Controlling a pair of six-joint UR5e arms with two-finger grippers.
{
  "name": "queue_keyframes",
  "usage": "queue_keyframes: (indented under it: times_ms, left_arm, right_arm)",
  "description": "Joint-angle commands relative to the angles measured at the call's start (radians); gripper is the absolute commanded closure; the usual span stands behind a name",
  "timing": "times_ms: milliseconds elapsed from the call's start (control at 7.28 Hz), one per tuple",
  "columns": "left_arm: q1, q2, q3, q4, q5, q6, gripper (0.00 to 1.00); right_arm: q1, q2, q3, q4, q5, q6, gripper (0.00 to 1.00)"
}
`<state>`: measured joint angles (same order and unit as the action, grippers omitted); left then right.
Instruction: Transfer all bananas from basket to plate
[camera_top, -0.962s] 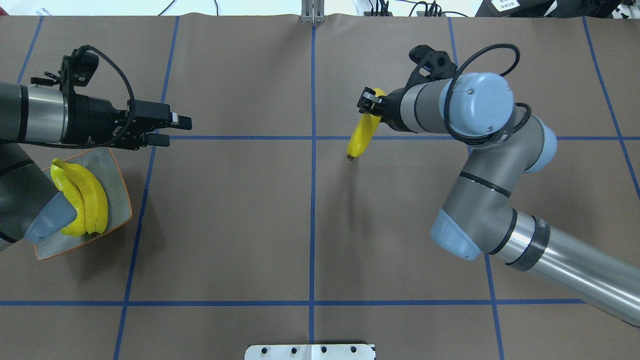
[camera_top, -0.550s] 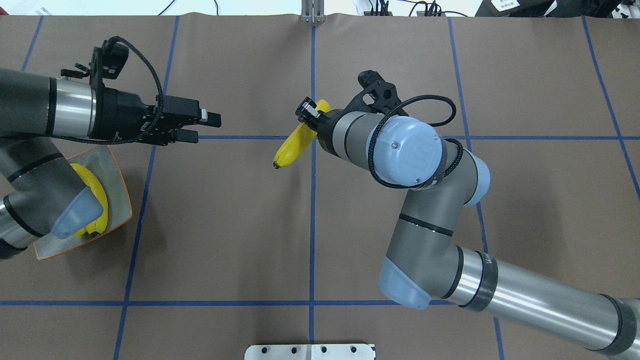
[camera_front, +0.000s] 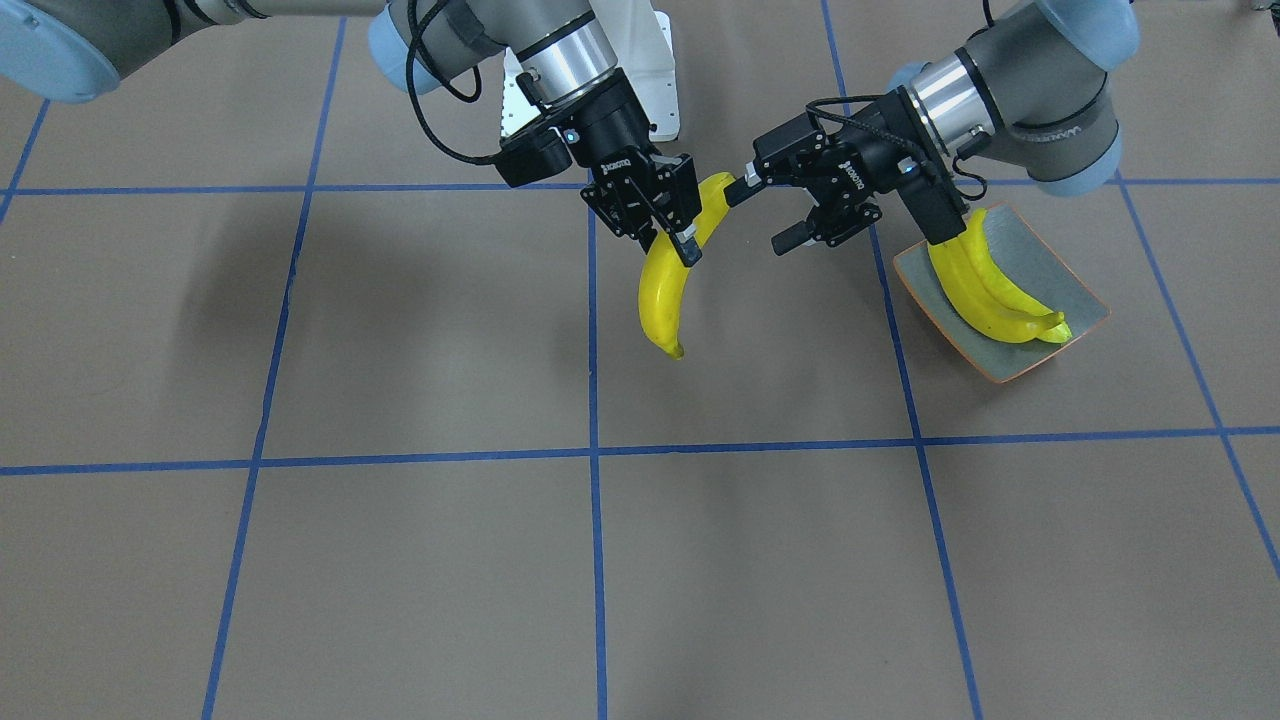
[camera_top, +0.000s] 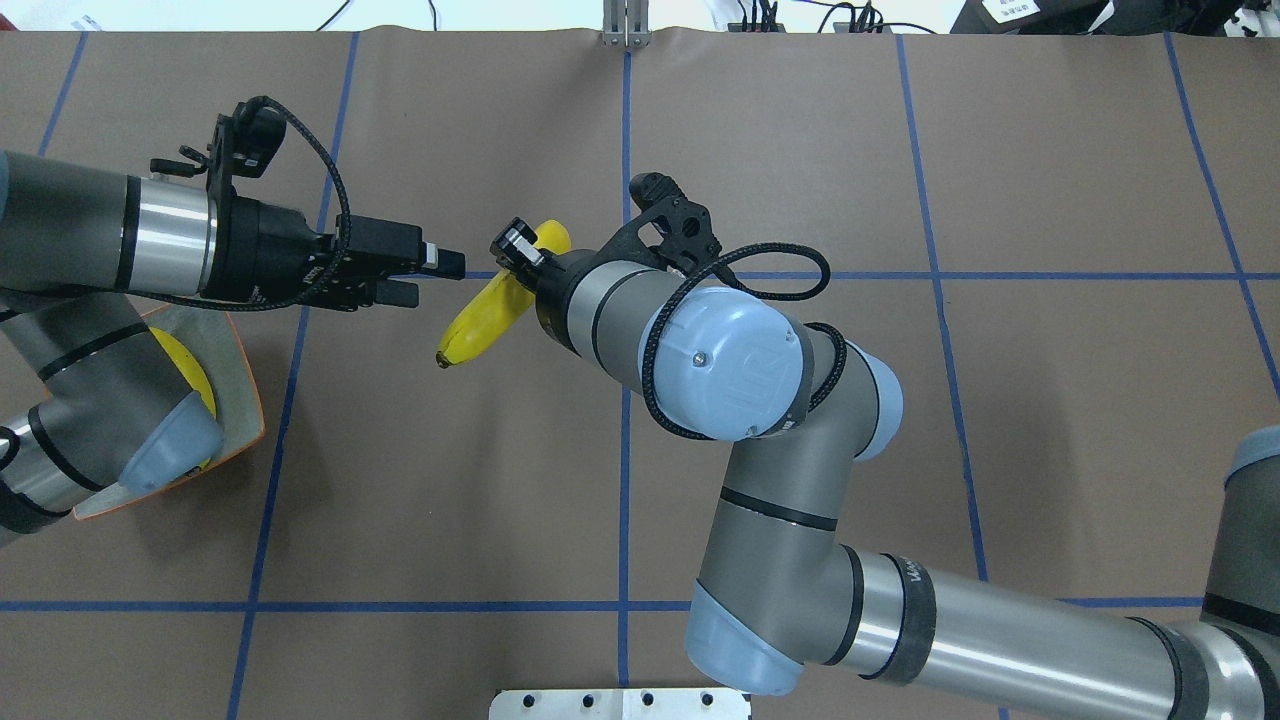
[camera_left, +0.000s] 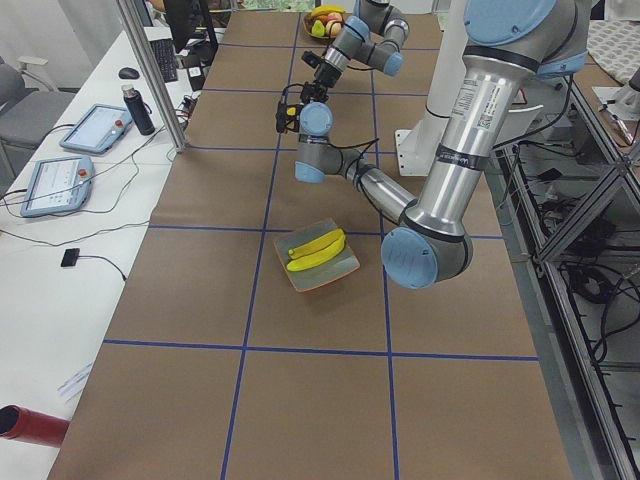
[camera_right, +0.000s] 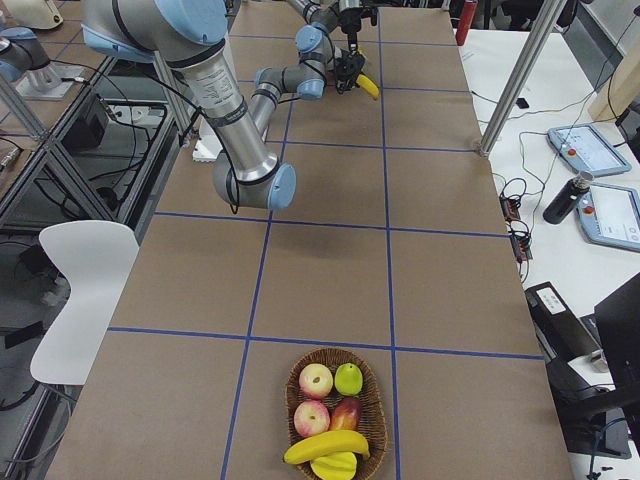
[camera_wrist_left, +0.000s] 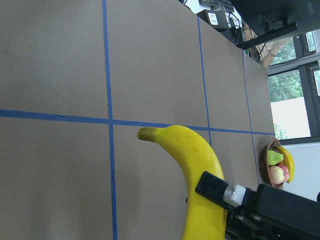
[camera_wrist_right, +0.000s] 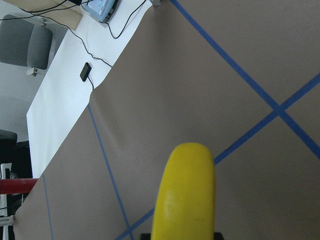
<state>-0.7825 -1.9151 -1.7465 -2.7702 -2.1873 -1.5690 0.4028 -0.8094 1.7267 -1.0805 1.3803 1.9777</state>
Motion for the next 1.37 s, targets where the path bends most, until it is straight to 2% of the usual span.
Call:
queue_keyframes:
  times_ms: [0, 275, 412, 550, 687, 824, 962, 1099, 1237]
  left_arm:
    - [0.049, 0.001, -0.01, -0.006, -0.003, 0.006, 0.0]
    - [0.084, 0.001, -0.011, -0.008, -0.003, 0.007, 0.02]
    - [0.085, -0.001, -0.011, -0.008, -0.008, 0.007, 0.35]
    - [0.085, -0.004, -0.016, -0.009, -0.005, 0.007, 0.9]
    - [0.083, 0.002, -0.03, -0.02, 0.0, 0.007, 1.0]
    - [0.083, 0.01, -0.028, -0.051, 0.0, 0.006, 1.0]
    - [0.083, 0.007, -0.028, -0.057, 0.0, 0.004, 1.0]
    - [0.081, 0.011, -0.028, -0.055, 0.0, 0.004, 1.0]
    - [0.08, 0.013, -0.028, -0.055, 0.001, 0.004, 1.0]
  right_arm:
    - [-0.004, 0.013, 0.002, 0.002, -0.001, 0.001, 1.0]
    - [-0.004, 0.015, 0.004, 0.005, -0.001, 0.0, 1.0]
    - [-0.004, 0.013, 0.002, 0.005, 0.0, -0.008, 1.0]
    - [-0.004, 0.01, 0.002, 0.007, 0.0, -0.014, 1.0]
    - [-0.004, 0.006, 0.002, 0.007, 0.002, -0.025, 1.0]
    - [-0.004, 0.004, 0.001, 0.007, 0.003, -0.046, 1.0]
    - [-0.004, 0.004, -0.001, 0.007, 0.0, -0.089, 0.41]
    - [-0.002, 0.001, 0.005, 0.008, -0.001, -0.123, 0.0]
    - [-0.002, -0.002, 0.016, 0.007, 0.0, -0.143, 0.0]
